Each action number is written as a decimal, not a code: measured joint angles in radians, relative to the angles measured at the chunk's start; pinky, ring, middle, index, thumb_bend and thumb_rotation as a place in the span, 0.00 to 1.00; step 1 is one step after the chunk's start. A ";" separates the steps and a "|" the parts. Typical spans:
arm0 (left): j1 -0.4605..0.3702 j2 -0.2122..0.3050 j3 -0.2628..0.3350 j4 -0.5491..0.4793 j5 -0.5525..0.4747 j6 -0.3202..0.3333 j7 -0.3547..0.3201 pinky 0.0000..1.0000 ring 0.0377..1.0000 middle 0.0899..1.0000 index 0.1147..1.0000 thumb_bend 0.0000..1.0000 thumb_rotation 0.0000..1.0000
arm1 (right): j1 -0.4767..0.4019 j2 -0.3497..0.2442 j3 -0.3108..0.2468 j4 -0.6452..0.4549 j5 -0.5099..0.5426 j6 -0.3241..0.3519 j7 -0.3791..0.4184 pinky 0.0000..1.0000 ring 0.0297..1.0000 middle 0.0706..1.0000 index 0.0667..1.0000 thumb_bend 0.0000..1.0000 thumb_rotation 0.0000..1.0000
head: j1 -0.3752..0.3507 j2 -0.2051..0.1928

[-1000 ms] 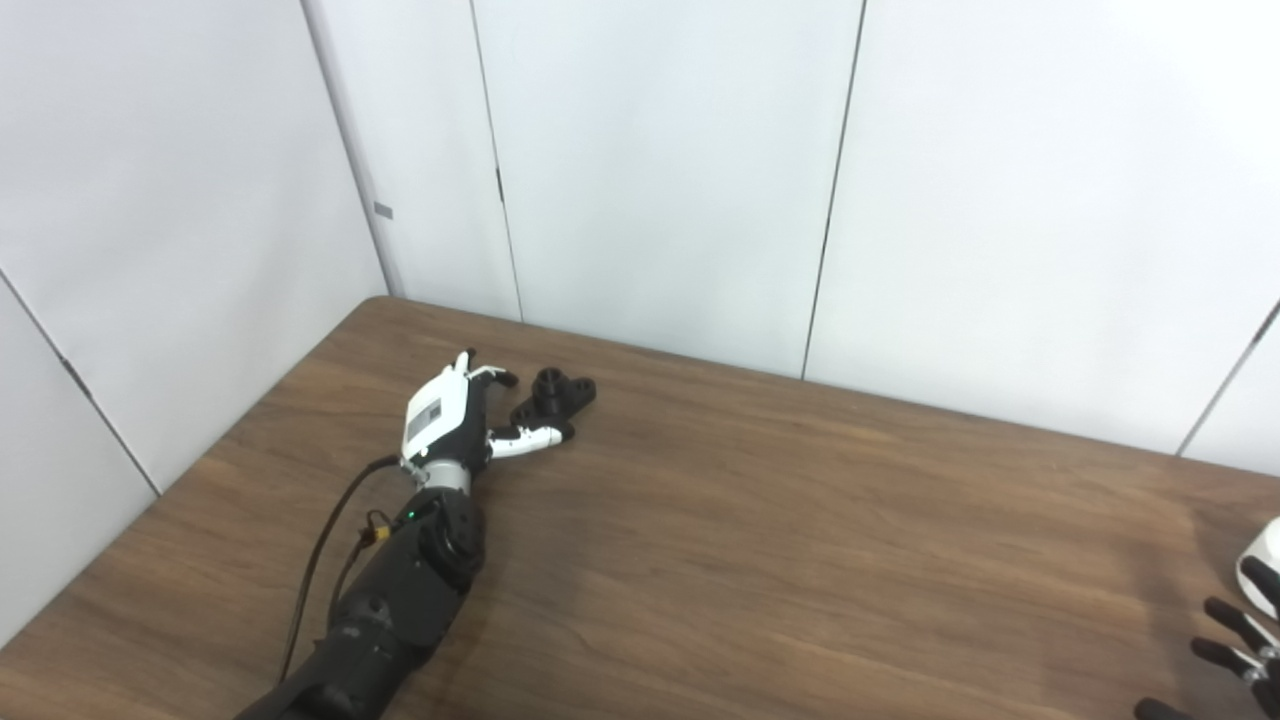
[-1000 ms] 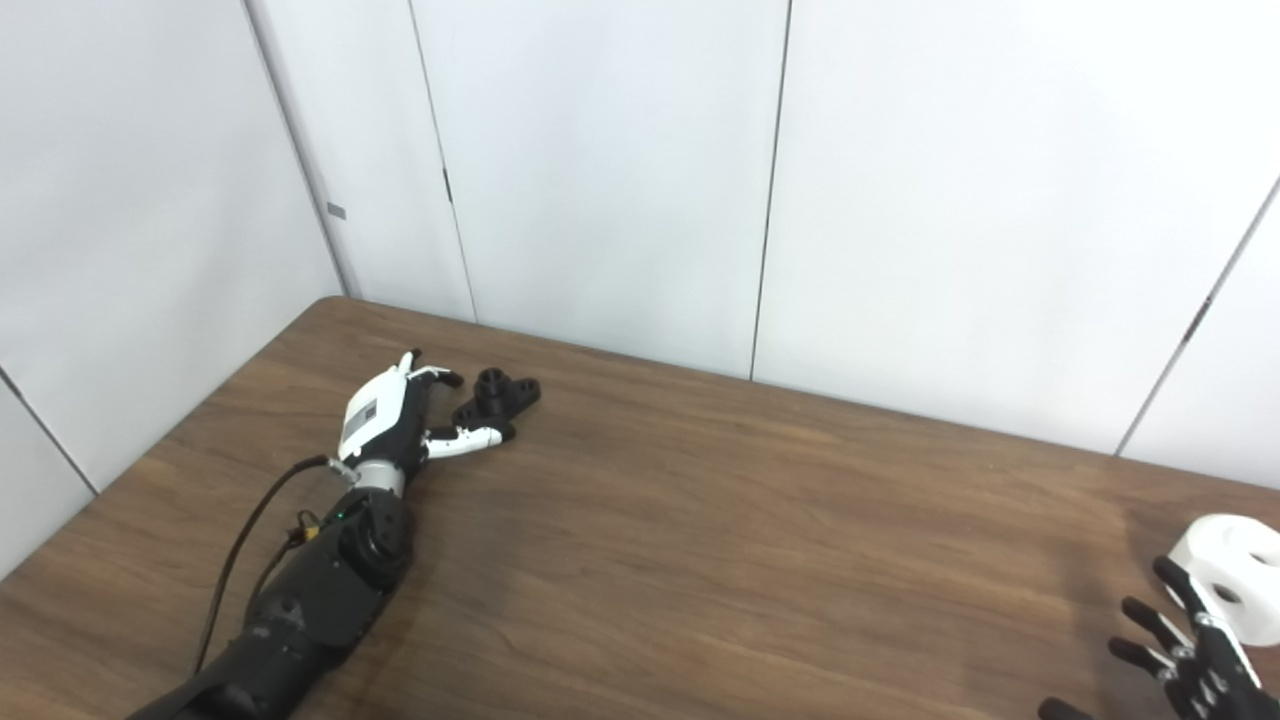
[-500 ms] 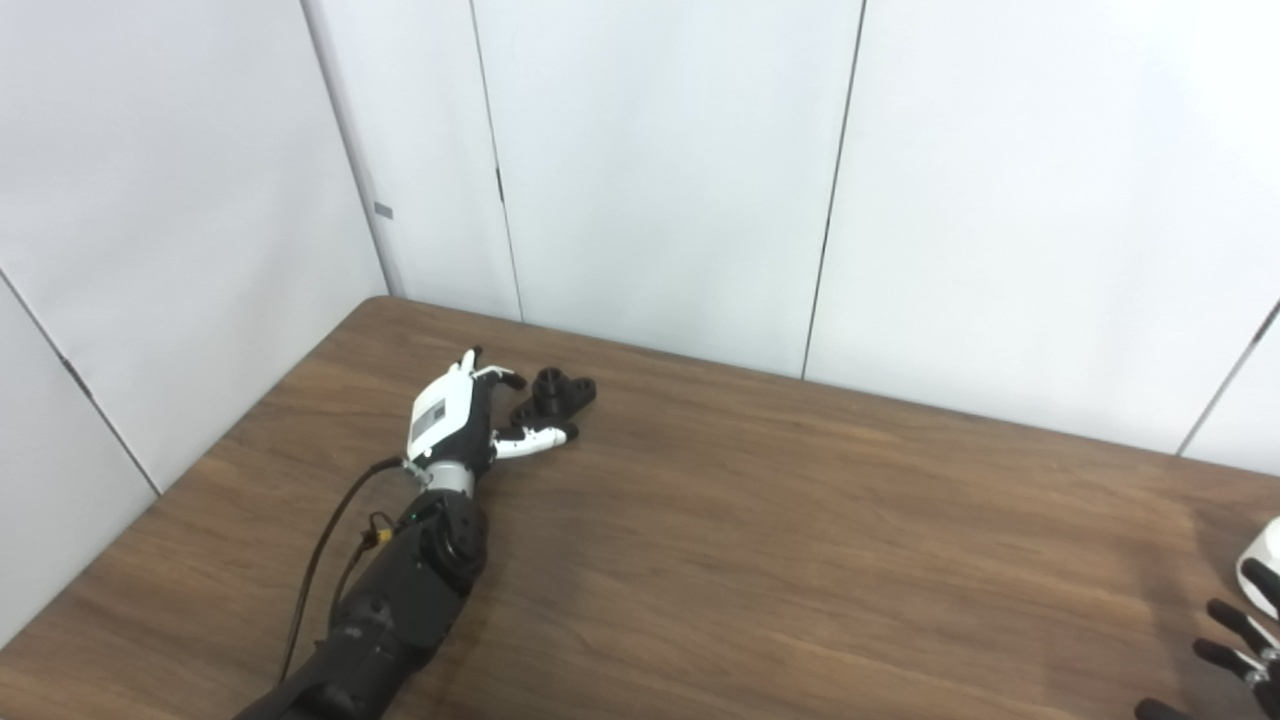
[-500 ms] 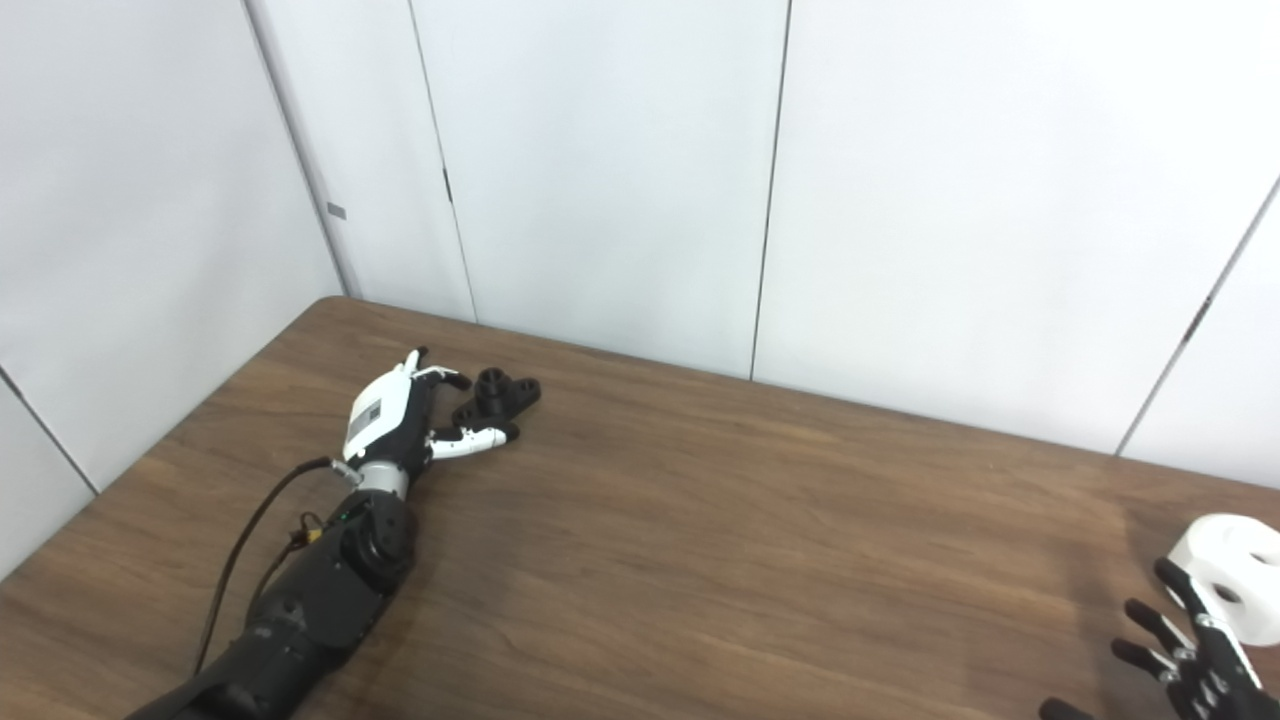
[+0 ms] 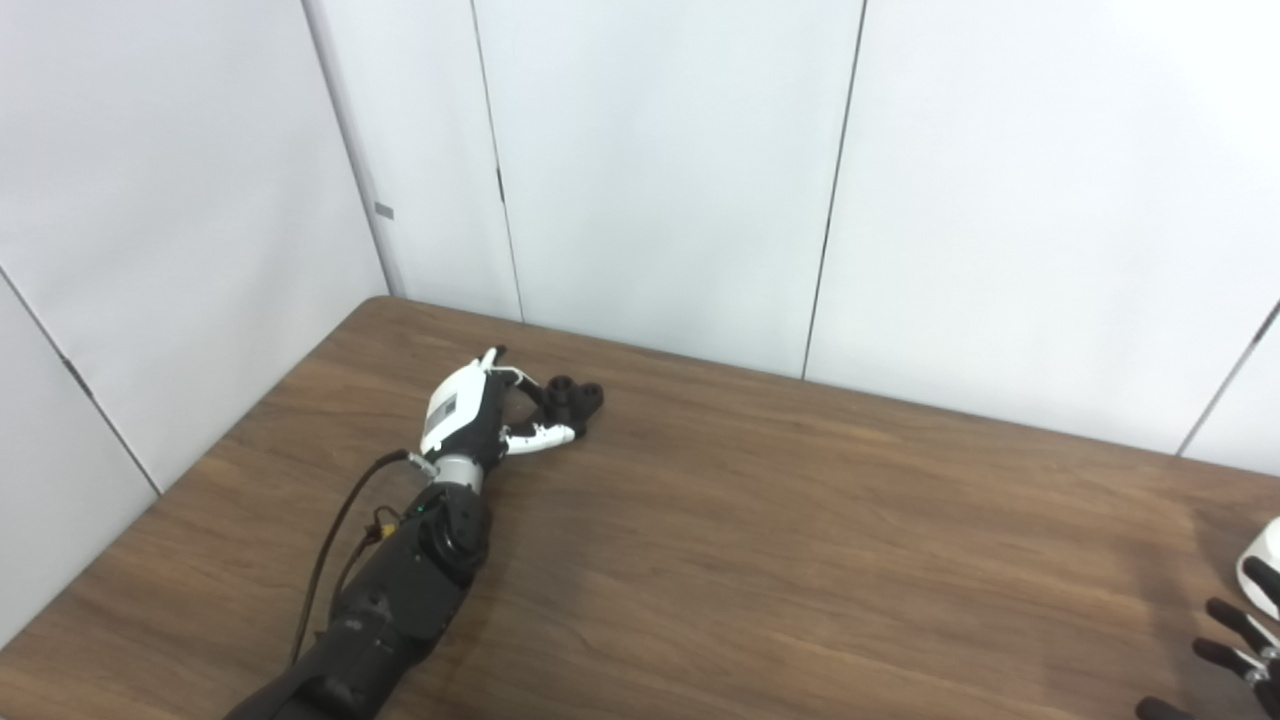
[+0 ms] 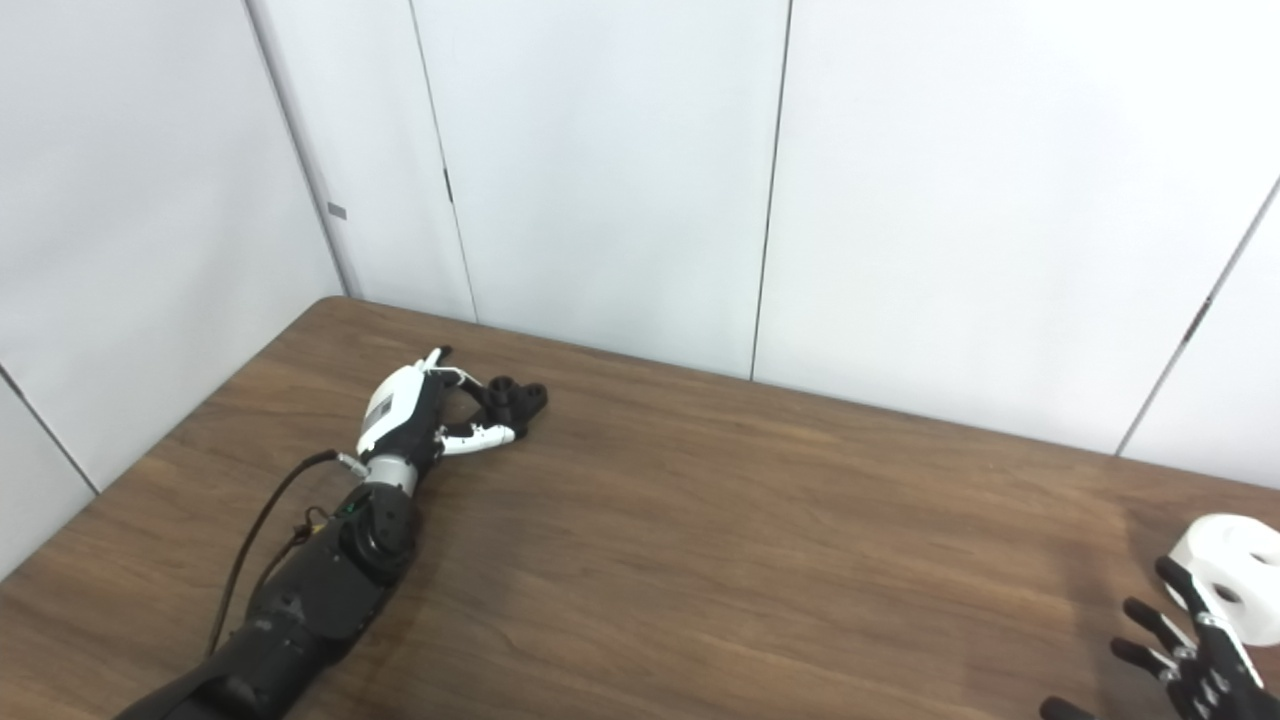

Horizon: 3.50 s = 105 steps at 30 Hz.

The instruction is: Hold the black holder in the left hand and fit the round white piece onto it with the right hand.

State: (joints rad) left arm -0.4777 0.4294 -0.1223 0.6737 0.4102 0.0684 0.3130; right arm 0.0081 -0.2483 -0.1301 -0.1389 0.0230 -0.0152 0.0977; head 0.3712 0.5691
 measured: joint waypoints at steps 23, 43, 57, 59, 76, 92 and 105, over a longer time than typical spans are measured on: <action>0.049 0.033 -0.076 -0.068 -0.044 -0.167 -0.099 1.00 1.00 0.97 0.42 0.52 0.06 | -0.001 0.008 0.000 -0.022 -0.006 0.009 -0.005 0.72 0.82 0.96 0.89 0.72 0.10 | -0.064 0.012; 0.151 -0.050 -0.239 -0.425 -0.009 -0.137 -0.333 1.00 1.00 0.98 0.42 0.52 0.06 | -0.014 0.029 0.011 -0.044 -0.038 0.056 -0.025 0.62 0.77 0.93 0.86 0.78 0.14 | -0.219 0.055; 0.154 -0.131 -0.326 -0.449 0.042 -0.201 -0.374 1.00 1.00 0.97 0.42 0.52 0.06 | -0.026 0.040 0.047 -0.098 -0.087 0.060 -0.024 0.66 0.80 0.94 0.88 0.73 0.09 | -0.348 0.103; 0.150 -0.142 -0.334 -0.441 0.052 -0.208 -0.374 1.00 1.00 0.96 0.42 0.52 0.06 | -0.032 0.044 0.050 -0.097 -0.085 0.062 -0.023 0.66 0.80 0.95 0.88 0.72 0.08 | -0.357 0.107; 0.101 -0.153 -0.378 -0.358 0.093 -0.259 -0.357 1.00 1.00 0.95 0.42 0.52 0.06 | -0.066 0.056 0.063 -0.124 -0.115 0.131 -0.024 0.60 0.78 0.92 0.87 0.73 0.11 | -0.504 0.104; 0.063 -0.138 -0.384 -0.247 0.093 -0.395 -0.321 1.00 1.00 0.94 0.42 0.52 0.05 | -0.345 -0.157 0.291 -0.137 -1.060 0.415 0.128 0.74 0.89 0.95 0.84 0.80 0.21 | -0.922 -0.090; 0.044 -0.124 -0.366 -0.185 0.092 -0.477 -0.326 1.00 1.00 0.93 0.42 0.52 0.05 | -0.544 -0.296 0.255 0.014 -1.236 0.448 0.348 0.78 0.93 1.00 0.88 0.88 0.36 | -1.011 -0.155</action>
State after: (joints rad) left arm -0.4334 0.3054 -0.4879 0.4882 0.5024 -0.4087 -0.0128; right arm -0.5363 -0.5443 0.1252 -0.1248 -1.2126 0.4329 0.4456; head -0.6397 0.4142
